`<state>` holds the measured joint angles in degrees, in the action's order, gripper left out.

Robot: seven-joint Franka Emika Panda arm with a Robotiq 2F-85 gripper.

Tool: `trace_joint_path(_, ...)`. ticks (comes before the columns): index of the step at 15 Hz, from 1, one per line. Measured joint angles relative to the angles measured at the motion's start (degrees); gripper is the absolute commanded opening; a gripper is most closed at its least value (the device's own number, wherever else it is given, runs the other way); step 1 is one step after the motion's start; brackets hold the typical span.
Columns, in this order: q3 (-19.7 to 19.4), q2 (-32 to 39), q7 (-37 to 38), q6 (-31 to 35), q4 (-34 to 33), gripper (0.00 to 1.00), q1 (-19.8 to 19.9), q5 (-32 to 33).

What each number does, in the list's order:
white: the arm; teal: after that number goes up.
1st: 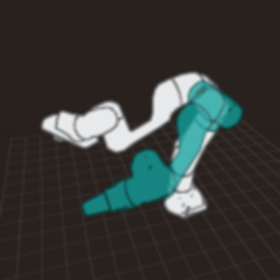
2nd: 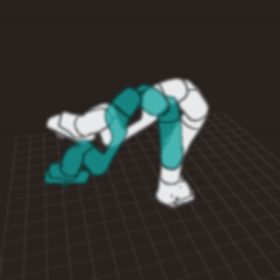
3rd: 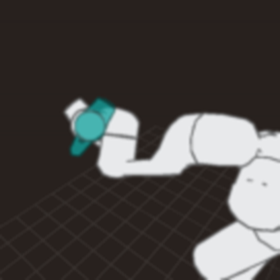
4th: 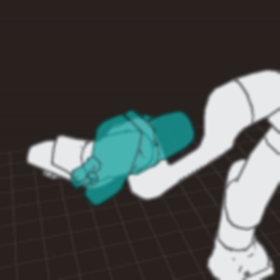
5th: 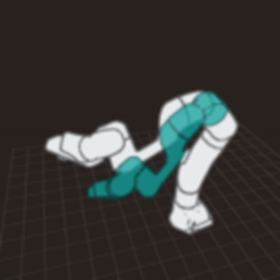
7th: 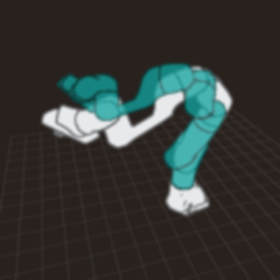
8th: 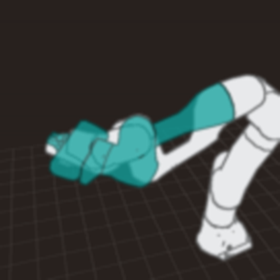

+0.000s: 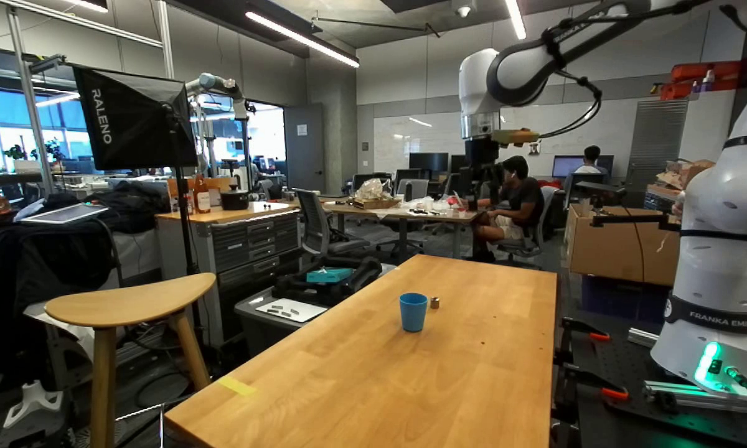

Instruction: Put the gold object in the blue cup

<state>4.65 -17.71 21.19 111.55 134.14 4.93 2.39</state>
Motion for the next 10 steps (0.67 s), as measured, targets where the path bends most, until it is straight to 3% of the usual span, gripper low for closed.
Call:
trace_joint_path(3,-3.52,6.56,0.64,8.03,0.05,1.0,2.64,1.3)
trace_joint_path(7,-5.47,15.55,5.72,19.11,0.15,1.0,3.43,2.94)
trace_joint_path(10,-5.71,20.06,8.09,21.79,-0.13,1.0,3.2,4.09)
